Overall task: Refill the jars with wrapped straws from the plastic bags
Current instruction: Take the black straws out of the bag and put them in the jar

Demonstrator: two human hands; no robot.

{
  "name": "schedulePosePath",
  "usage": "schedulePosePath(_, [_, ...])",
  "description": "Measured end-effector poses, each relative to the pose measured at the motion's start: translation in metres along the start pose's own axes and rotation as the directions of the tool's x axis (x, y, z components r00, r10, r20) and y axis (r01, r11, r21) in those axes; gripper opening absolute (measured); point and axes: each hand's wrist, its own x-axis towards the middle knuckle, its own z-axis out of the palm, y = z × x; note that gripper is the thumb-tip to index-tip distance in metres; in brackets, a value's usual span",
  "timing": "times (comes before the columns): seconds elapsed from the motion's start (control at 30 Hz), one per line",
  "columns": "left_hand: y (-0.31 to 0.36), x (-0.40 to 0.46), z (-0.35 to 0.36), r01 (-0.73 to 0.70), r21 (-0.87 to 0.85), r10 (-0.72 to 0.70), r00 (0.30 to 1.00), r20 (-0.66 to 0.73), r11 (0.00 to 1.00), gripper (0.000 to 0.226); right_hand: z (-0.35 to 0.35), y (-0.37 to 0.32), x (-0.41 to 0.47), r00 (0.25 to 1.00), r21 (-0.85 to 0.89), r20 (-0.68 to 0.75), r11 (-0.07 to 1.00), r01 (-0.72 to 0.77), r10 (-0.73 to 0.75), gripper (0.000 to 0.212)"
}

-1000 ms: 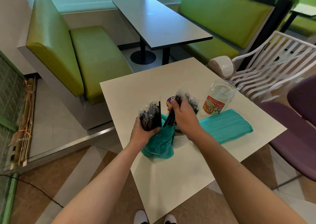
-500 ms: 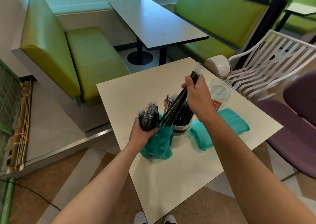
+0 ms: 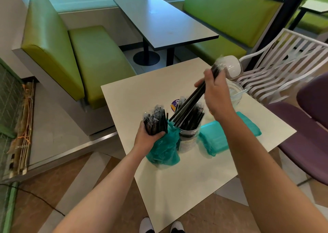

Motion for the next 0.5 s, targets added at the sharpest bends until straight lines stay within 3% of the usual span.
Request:
schedulePosePath(0.17, [0.004,-0.001,0.002,0.027,-0.004,-0.027,1.000,0.002,1.000,0.065,-0.019,-0.014,0.013,0.979,-0.042,-0.146,0.989,0.140,-0.145,0.020])
schedulePosePath(0.27, [0.002,0.001,0.003,0.029,0.007,-0.029,1.000,0.001,1.000,0.066,-0.016,0.001,0.013,0.988,-0.169,-0.076,0.978,0.119,-0.133,0.023])
schedulePosePath(0.37, [-0.001,0.003,0.002,0.029,0.014,-0.029,1.000,0.001,0.999,0.063,-0.006,0.030,0.012,0.998,-0.301,0.049,0.953,0.040,-0.026,0.018])
schedulePosePath(0.5, [0.000,0.002,0.001,0.026,0.011,-0.026,1.000,0.003,1.000,0.066,0.003,0.060,-0.002,0.990,-0.519,0.134,0.854,0.032,0.044,0.030])
